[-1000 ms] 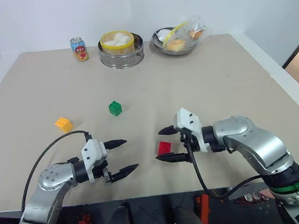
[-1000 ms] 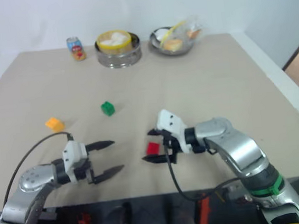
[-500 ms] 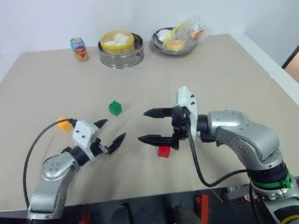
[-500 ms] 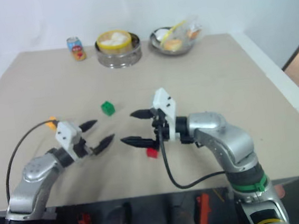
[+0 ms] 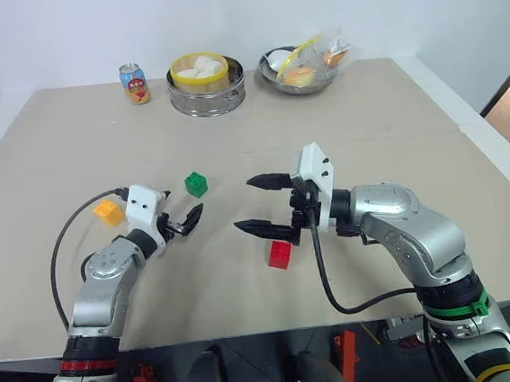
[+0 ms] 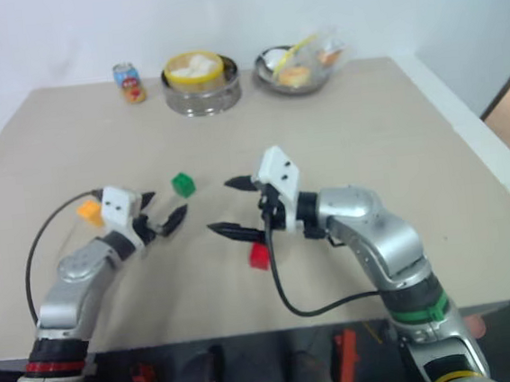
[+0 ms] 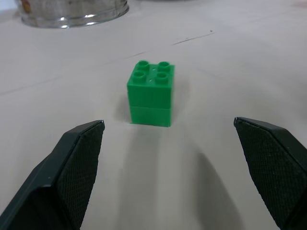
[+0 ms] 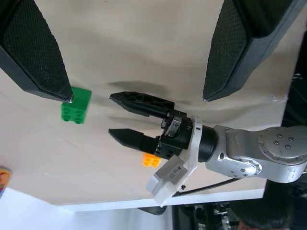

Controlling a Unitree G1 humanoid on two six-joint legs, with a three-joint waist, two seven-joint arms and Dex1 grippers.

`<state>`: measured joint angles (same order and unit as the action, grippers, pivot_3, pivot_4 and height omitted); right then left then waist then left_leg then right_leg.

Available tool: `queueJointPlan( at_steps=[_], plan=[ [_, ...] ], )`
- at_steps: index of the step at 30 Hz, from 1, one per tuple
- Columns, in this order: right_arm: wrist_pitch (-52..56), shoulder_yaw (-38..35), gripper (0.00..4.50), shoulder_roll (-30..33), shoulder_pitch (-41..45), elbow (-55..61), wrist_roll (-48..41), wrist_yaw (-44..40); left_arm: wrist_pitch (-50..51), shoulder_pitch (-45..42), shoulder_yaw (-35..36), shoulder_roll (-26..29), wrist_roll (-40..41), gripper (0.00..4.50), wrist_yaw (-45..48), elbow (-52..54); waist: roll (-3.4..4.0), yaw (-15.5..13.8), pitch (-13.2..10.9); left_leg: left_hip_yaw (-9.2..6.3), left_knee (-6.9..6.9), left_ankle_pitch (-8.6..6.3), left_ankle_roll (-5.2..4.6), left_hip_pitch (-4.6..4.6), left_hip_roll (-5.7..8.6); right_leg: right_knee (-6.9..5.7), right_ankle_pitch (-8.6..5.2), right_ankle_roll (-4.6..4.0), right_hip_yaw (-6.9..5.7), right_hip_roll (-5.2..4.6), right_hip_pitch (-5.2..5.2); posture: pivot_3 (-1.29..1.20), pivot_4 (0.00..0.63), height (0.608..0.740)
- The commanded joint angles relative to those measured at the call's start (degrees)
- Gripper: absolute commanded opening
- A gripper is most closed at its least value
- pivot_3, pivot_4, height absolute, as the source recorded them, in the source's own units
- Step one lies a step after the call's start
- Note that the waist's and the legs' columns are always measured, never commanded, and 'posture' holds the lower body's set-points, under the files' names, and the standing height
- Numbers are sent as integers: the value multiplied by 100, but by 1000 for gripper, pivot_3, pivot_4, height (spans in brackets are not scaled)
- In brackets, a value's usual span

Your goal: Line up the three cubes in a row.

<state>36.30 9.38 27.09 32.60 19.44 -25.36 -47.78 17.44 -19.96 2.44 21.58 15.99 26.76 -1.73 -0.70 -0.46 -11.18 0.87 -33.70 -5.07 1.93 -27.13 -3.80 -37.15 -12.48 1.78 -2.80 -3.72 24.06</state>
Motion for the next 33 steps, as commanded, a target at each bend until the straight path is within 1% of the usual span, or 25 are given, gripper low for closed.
queueJointPlan(
  at_steps=[1,7,15,20,25,33],
  plan=[
    [-166,-35,4473,-28,137,55,77,70,-172,-222,35,74,-150,4500,72,-175,0,0,0,0,0,0,0,0,0,0,0,0,0,0,0,0,150,740],
    [-181,-4,4473,-79,25,-71,227,221,-404,-569,-1,42,-250,4500,308,-748,-1,-1,0,0,0,1,-1,0,0,0,2,1,2,2,0,0,150,740],
    [-666,155,4473,-100,-192,-287,708,386,-816,-1098,-38,-9,-421,4500,591,-1628,-2,-1,1,1,0,2,-3,0,0,0,3,2,4,4,1,0,150,740],
    [-926,186,4473,-242,-287,-465,922,522,-1101,-1359,-47,-41,-526,4500,736,-2142,-3,-1,2,1,0,5,-7,0,0,0,6,7,8,8,0,0,150,740],
    [-1085,216,4473,-372,-390,-594,1072,600,-1417,-1709,-82,-117,-613,4500,911,-2749,-4,-1,2,0,0,7,-8,0,0,0,9,11,13,12,-1,0,150,740],
    [-1219,189,4473,-415,-387,-725,1245,630,-1942,-2353,-86,-213,-759,4500,1069,-3883,-5,-1,3,-1,-2,8,-10,0,0,0,12,15,22,19,-1,0,150,740]
  ],
)
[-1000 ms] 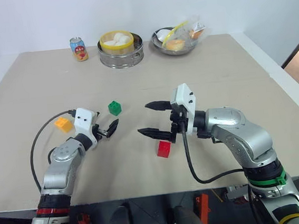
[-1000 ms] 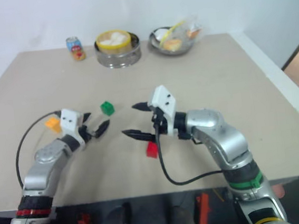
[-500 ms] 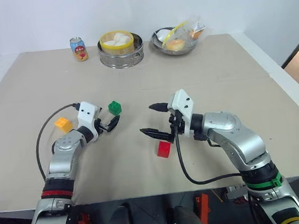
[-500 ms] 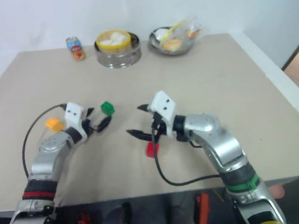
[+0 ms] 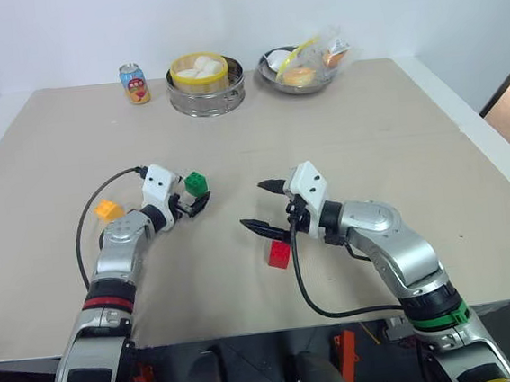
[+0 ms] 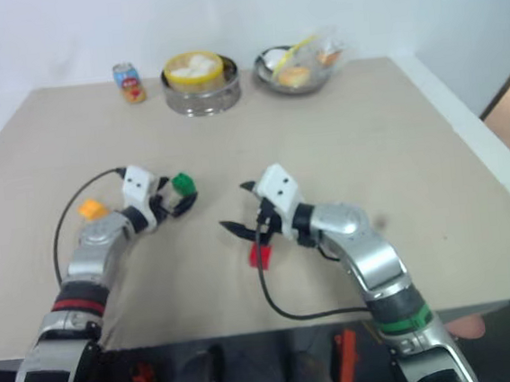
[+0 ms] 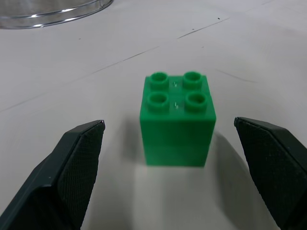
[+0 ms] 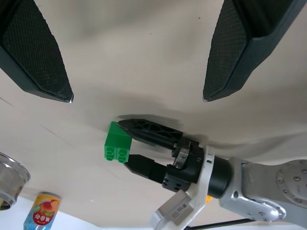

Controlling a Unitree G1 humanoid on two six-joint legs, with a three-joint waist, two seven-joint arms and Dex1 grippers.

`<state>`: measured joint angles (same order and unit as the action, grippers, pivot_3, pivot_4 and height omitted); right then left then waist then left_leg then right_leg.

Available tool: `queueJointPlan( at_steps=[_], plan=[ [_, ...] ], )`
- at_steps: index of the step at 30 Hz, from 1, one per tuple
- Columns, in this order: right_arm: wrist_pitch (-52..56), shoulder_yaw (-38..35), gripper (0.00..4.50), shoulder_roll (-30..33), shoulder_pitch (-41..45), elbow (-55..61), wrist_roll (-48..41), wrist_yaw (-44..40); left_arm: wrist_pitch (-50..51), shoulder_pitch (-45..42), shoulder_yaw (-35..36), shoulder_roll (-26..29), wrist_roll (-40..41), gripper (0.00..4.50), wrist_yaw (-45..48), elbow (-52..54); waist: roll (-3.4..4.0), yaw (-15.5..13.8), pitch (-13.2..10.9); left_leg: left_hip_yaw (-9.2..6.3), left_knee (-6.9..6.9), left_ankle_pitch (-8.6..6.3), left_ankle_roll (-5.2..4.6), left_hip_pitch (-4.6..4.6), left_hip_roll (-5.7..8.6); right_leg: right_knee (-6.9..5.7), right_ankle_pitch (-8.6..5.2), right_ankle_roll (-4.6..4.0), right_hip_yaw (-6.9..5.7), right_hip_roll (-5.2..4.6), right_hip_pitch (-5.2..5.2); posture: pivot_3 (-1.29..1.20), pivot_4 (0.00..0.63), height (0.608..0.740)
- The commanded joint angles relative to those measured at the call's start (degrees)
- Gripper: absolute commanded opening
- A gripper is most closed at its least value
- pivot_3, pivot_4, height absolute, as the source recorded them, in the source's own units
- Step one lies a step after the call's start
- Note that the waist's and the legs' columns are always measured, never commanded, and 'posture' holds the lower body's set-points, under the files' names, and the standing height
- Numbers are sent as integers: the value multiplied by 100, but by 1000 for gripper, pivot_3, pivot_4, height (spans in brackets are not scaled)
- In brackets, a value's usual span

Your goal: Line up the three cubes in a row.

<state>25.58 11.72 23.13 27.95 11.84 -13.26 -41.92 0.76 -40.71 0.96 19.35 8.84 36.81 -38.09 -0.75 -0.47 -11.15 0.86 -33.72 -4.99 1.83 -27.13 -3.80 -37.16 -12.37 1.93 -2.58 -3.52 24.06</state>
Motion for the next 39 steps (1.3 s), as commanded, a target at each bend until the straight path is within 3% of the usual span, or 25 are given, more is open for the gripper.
queueJointPlan(
  at_steps=[1,11,15,20,24,31,39],
  plan=[
    [-156,-49,4473,-20,77,29,50,42,-333,-349,75,-5,-34,4500,87,-370,0,1,0,0,0,0,0,0,0,0,0,0,2,1,0,0,150,740],
    [-184,-71,4500,-24,72,83,118,44,-351,-335,50,-18,-52,1347,180,-369,-1,2,0,3,0,1,-2,0,0,0,2,4,14,6,1,0,150,740],
    [-185,-117,4500,53,62,167,91,-13,-180,40,53,148,0,1347,297,363,-1,3,0,3,0,2,-2,0,0,0,4,5,16,6,2,0,150,740],
    [352,-304,4500,439,8,663,-531,-574,54,1239,-216,657,632,1347,1715,2499,-1,19,-1,18,6,1,-1,0,-4,0,4,3,33,7,11,0,150,740],
    [782,-365,4500,813,-107,1052,-1229,-1170,359,1895,-361,1115,1059,1347,2601,3416,-1,5,0,29,12,-1,2,2,-13,-2,-1,-9,38,9,18,0,150,740],
    [938,-105,4500,1009,-96,1178,-1386,-1413,286,1852,-756,1182,1029,1347,3249,3514,-1,5,0,37,-2,-10,15,4,-15,0,17,-31,33,-2,21,0,150,740],
    [822,64,4500,930,-96,1185,-1199,-1288,-139,1394,-1164,976,647,1347,3469,2862,-1,4,0,38,-13,-9,14,3,-15,0,23,-32,34,1,23,0,150,740]
  ],
)
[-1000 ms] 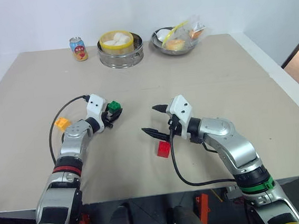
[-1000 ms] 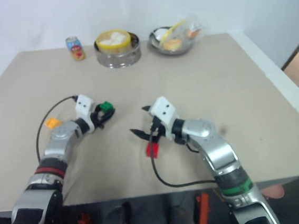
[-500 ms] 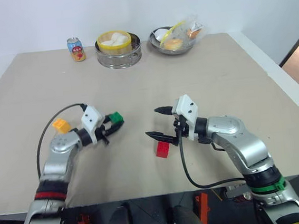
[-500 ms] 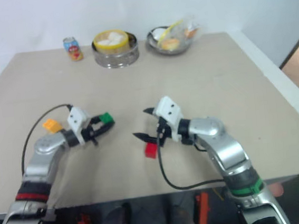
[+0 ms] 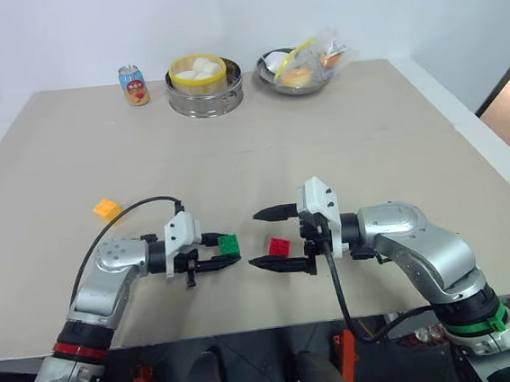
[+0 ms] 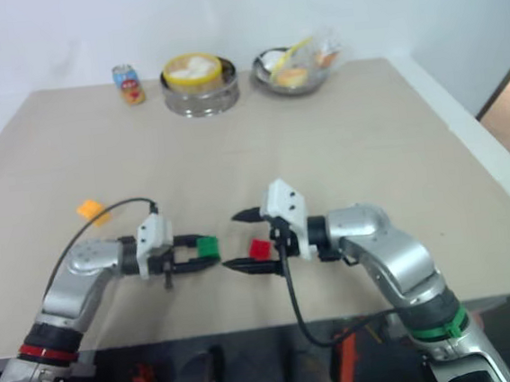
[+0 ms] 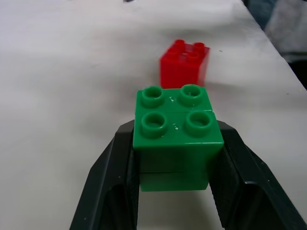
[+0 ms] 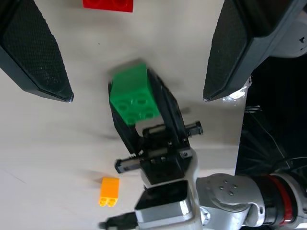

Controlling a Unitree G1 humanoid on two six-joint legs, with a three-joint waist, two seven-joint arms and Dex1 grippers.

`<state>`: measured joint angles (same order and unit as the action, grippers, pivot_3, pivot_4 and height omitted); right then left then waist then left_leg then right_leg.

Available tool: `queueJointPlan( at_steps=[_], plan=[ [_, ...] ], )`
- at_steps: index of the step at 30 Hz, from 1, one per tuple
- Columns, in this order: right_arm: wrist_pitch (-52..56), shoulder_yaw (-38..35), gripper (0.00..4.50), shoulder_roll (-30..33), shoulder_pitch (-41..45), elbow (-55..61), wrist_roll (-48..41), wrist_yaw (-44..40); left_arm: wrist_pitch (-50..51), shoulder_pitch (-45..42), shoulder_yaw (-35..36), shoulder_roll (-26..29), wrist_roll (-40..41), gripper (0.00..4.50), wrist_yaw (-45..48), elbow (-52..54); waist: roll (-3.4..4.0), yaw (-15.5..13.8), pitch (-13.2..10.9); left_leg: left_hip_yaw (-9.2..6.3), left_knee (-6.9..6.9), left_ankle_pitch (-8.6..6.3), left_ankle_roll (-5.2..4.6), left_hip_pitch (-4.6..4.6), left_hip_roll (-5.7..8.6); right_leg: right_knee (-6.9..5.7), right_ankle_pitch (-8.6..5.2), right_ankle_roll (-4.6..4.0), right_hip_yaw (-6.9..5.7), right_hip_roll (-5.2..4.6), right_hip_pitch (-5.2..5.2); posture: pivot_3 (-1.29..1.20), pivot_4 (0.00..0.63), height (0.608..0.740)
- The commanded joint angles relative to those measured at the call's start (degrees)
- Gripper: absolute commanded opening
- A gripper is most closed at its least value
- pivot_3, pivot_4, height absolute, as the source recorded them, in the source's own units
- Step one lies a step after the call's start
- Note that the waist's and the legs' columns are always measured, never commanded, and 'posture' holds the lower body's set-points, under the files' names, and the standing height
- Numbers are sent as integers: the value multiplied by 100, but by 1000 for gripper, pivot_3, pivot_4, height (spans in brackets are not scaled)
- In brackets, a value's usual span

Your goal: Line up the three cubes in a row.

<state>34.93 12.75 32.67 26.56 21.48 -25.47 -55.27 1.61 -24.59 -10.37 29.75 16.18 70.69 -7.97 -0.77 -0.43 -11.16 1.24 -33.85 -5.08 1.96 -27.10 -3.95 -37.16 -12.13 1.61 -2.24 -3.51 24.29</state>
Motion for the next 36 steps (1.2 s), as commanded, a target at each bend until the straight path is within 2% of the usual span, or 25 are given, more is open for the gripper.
queueJointPlan(
  at_steps=[1,11,30,31,36],
  plan=[
    [-121,-33,4500,-22,41,221,23,58,-243,-269,-41,-88,-94,1347,89,-215,0,0,0,0,0,0,0,-1,0,0,0,0,0,2,1,0,150,740],
    [-175,-38,4500,19,-66,313,65,131,-152,-427,-167,-254,-119,1347,270,-425,0,0,0,0,0,4,-11,-3,-1,0,-5,7,4,7,1,0,150,740],
    [-174,-71,4500,121,-156,382,57,157,-130,-517,-301,-229,-432,1347,320,-711,-1,0,0,-1,-7,1,-6,-2,-1,0,-4,6,5,6,-1,0,150,740],
    [-167,-73,4500,125,-158,384,53,158,-74,-527,-297,-224,-428,2411,319,-704,-1,0,1,-1,-8,0,-6,-2,-1,0,-3,5,5,6,-2,0,150,740],
    [-144,-78,4500,135,-152,383,39,159,-14,-560,-223,-119,-444,4115,347,-633,-1,0,0,0,-10,0,-6,-3,-1,0,-3,5,6,6,-1,0,150,740]
  ],
)
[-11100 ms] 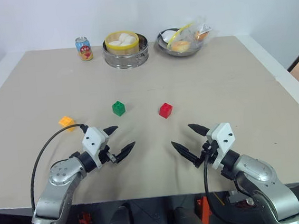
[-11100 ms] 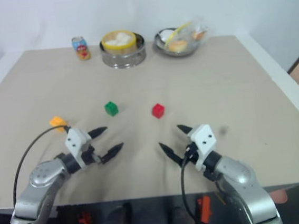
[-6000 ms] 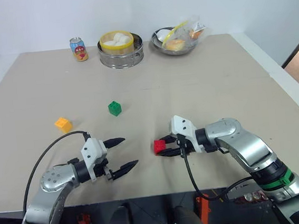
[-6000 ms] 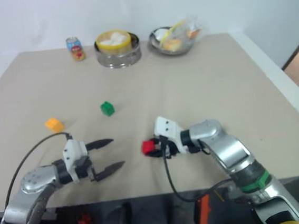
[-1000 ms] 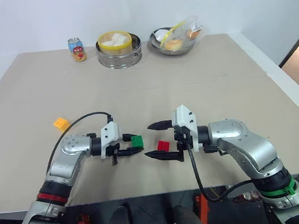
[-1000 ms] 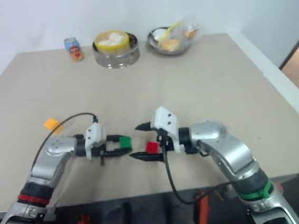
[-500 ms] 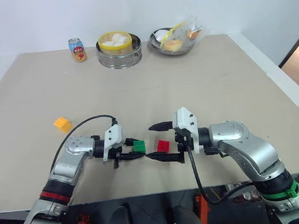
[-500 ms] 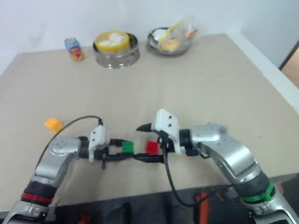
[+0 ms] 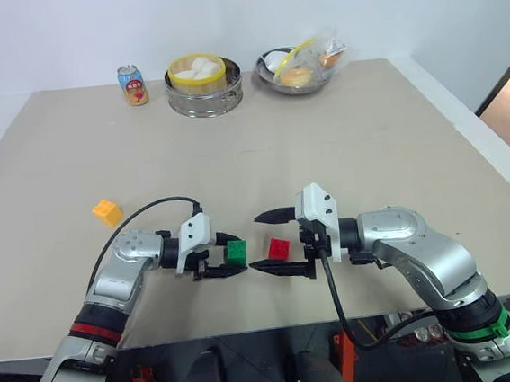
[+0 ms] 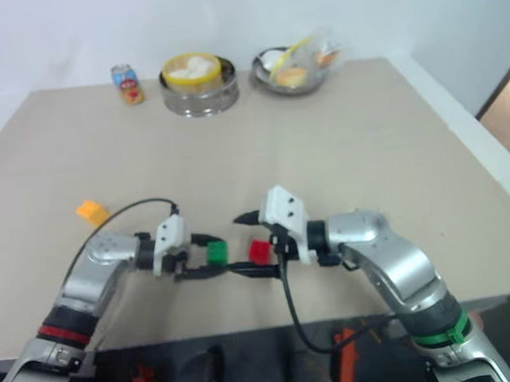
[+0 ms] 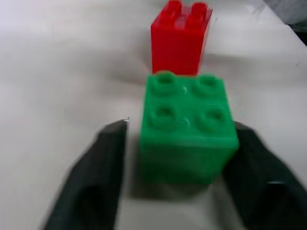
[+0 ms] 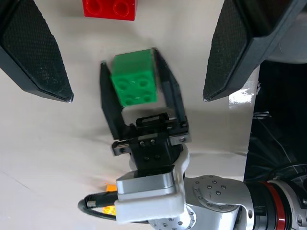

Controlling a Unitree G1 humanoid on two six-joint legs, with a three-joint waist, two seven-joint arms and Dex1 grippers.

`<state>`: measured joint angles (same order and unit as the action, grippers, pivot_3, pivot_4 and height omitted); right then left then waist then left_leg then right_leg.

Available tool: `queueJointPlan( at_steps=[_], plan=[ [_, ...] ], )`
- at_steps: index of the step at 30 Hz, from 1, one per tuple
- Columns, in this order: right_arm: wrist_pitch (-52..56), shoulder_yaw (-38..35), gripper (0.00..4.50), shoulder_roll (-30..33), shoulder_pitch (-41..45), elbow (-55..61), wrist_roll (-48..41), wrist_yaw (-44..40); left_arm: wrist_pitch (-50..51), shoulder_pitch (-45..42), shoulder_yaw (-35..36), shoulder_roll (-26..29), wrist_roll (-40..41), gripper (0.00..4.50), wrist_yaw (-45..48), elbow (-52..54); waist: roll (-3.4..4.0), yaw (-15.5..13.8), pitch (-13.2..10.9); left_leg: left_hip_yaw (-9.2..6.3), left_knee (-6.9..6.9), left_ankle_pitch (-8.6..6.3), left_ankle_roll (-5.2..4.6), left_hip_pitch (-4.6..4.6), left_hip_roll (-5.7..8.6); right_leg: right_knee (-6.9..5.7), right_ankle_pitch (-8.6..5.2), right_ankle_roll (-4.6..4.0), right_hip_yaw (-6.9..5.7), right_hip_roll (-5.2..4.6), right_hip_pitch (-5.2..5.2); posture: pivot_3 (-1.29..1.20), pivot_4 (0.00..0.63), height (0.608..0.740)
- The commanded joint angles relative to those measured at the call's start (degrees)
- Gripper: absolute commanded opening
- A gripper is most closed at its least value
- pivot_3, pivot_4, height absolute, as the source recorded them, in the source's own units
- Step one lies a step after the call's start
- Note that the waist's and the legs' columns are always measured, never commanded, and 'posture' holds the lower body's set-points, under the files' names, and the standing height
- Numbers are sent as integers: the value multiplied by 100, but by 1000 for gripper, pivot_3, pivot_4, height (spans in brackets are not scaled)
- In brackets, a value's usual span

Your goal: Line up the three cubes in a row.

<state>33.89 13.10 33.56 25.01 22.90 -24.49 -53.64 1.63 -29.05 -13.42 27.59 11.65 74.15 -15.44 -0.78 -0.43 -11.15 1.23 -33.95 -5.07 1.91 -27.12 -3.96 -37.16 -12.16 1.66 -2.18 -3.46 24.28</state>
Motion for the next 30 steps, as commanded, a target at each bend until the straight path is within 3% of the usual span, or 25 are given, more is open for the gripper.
queueJointPlan(
  at_steps=[1,12,18,21,25,30],
  plan=[
    [-41,-114,4500,47,4,241,-60,-4,65,-115,120,136,47,4453,-5,222,0,0,0,0,0,0,0,0,0,0,0,0,0,0,1,0,150,740],
    [60,-159,4500,-39,63,276,-192,50,1671,628,1018,966,1018,4484,-311,2020,0,14,0,3,4,-1,0,-1,-7,0,-1,0,3,2,5,0,150,740],
    [-39,-89,4500,-164,170,102,-170,42,2753,1355,2005,1249,1665,4484,-1187,2794,0,10,0,3,6,-6,8,0,-13,0,-1,-1,-3,3,16,0,150,740],
    [-192,-98,4500,-466,301,-67,-143,169,2945,1551,2463,1061,1827,4484,-1815,2909,0,11,0,4,5,-7,11,2,-13,1,-1,-1,-3,1,26,0,150,740],
    [-610,107,4500,-916,459,-539,188,385,2491,1683,3021,422,1583,4484,-3103,2867,-5,0,2,3,4,-7,11,4,-14,2,0,-1,-7,0,23,0,150,740],
    [-730,154,4500,-1133,559,-704,238,375,2151,1931,3216,-171,1241,4484,-4239,3007,-13,0,4,17,4,-6,9,0,-14,3,2,-1,2,2,4,0,150,740]
  ],
)
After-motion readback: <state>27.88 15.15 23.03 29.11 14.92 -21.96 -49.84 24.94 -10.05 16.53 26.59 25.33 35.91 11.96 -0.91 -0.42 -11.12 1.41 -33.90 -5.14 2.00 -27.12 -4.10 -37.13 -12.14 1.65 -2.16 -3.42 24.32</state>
